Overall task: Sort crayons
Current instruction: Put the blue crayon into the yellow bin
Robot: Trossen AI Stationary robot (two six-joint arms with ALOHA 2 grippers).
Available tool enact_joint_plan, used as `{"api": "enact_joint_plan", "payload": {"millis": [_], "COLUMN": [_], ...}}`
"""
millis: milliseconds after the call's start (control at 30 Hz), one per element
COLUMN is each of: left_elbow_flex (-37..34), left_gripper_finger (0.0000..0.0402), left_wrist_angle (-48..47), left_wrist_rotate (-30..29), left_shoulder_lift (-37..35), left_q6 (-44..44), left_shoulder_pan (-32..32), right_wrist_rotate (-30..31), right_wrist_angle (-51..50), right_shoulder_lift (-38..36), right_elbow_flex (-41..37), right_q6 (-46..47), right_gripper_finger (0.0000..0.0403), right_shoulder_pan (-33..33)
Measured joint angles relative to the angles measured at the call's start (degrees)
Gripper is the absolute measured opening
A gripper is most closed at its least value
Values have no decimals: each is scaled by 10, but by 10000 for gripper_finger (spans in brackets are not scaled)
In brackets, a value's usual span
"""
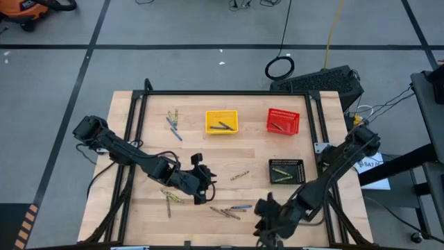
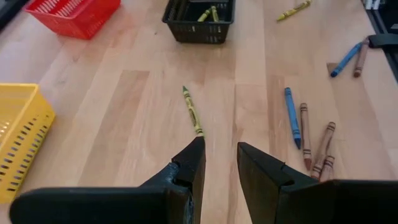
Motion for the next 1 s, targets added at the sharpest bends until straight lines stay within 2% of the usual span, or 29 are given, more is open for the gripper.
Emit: {"api": "enact_joint_plan", "payload": {"millis": [133, 233, 500, 733, 1000], "left_elbow_flex": [0, 0, 0, 0, 0], "left_gripper_finger": [99, 99, 99, 99, 99], "left_wrist_angle": [-3, -4, -7, -8, -8], "left_wrist_rotate": [2, 2, 2, 2, 2], "left_shoulder_lift": [0, 0, 0, 0, 0], "left_q6": [0, 0, 6, 6, 6], "left_shoulder_pan": [0, 0, 0, 0, 0], "right_wrist_rotate": [0, -1, -32, -31, -29], "right_wrist_angle": [-159, -239, -265, -358, -355], "right_shoulder_lift": [67, 102, 137, 142, 142], "right_elbow_flex": [101, 133, 134, 134, 122], "right_q6": [9, 27, 28, 29, 32], "right_gripper_finger": [128, 128, 128, 128, 128], "right_shoulder_pan": [0, 0, 4, 12, 19]}}
